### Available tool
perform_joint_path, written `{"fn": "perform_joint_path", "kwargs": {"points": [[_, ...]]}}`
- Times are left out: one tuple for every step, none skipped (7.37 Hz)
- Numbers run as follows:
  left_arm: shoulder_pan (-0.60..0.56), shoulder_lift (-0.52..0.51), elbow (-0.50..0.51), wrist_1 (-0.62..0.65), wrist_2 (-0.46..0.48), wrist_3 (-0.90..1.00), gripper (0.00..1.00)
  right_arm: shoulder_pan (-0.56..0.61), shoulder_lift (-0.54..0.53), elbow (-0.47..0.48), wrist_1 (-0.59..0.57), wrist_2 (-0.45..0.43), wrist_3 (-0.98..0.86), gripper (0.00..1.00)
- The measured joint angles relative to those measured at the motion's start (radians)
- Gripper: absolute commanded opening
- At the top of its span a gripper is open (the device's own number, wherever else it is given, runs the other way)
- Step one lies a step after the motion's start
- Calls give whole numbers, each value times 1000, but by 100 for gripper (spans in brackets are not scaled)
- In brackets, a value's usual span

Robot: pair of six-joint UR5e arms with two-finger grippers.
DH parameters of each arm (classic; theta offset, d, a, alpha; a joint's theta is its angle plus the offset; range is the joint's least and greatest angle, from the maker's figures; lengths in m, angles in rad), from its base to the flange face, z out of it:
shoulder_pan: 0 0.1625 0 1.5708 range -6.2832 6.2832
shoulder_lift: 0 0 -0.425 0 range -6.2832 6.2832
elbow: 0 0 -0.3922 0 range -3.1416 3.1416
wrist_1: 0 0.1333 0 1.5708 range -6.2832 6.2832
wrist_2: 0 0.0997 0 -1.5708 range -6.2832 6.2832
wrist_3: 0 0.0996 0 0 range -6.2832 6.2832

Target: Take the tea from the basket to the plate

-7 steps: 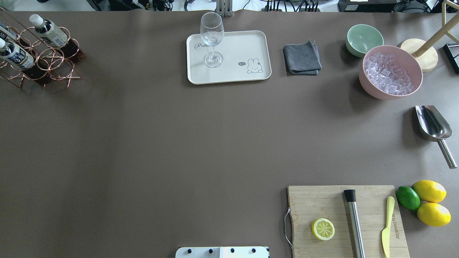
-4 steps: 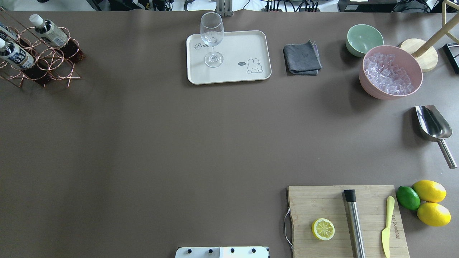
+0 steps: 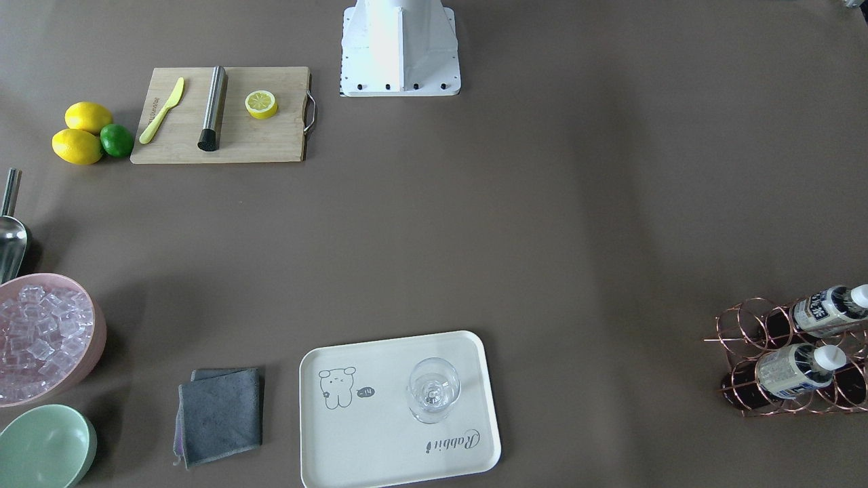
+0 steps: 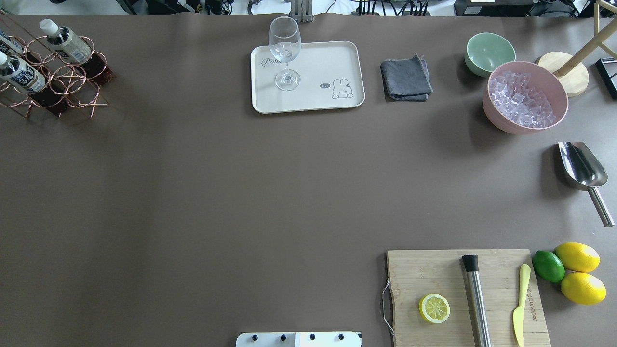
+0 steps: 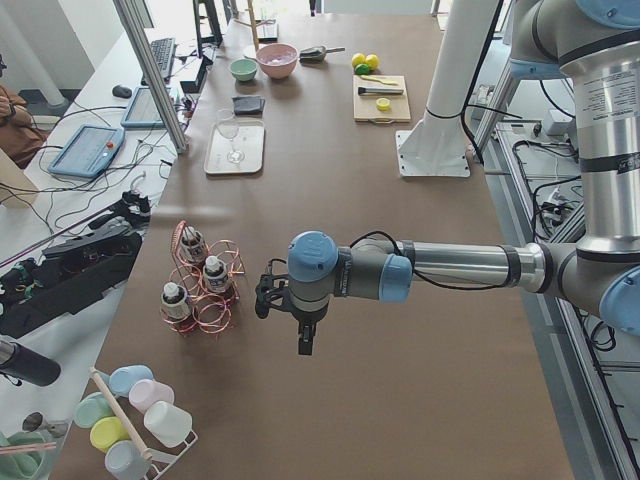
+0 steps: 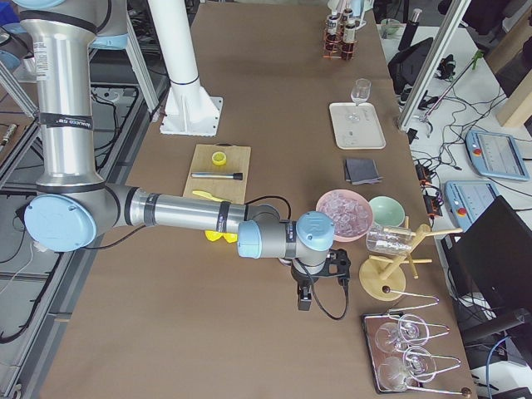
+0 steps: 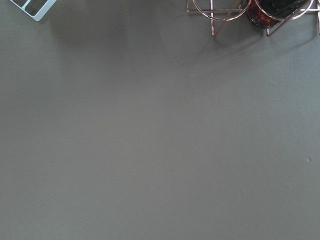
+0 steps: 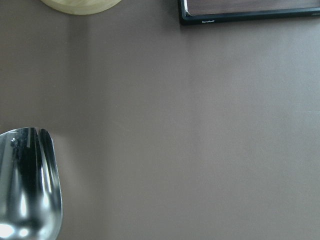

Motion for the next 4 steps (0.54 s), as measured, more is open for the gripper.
{"fn": "perform_joint_path", "kwargs": {"points": [[0,0,-3,1,-1,-6,97,1,0,0,0,0,0,100],[0,-1,-11,2,-7,-41,97,1,0,0,0,0,0,100],[0,-9,-17,4,-15,-110,97,2,0,0,0,0,0,100],[0,-34,-10,4,-19,-203,97,3,0,0,0,0,0,100]]}}
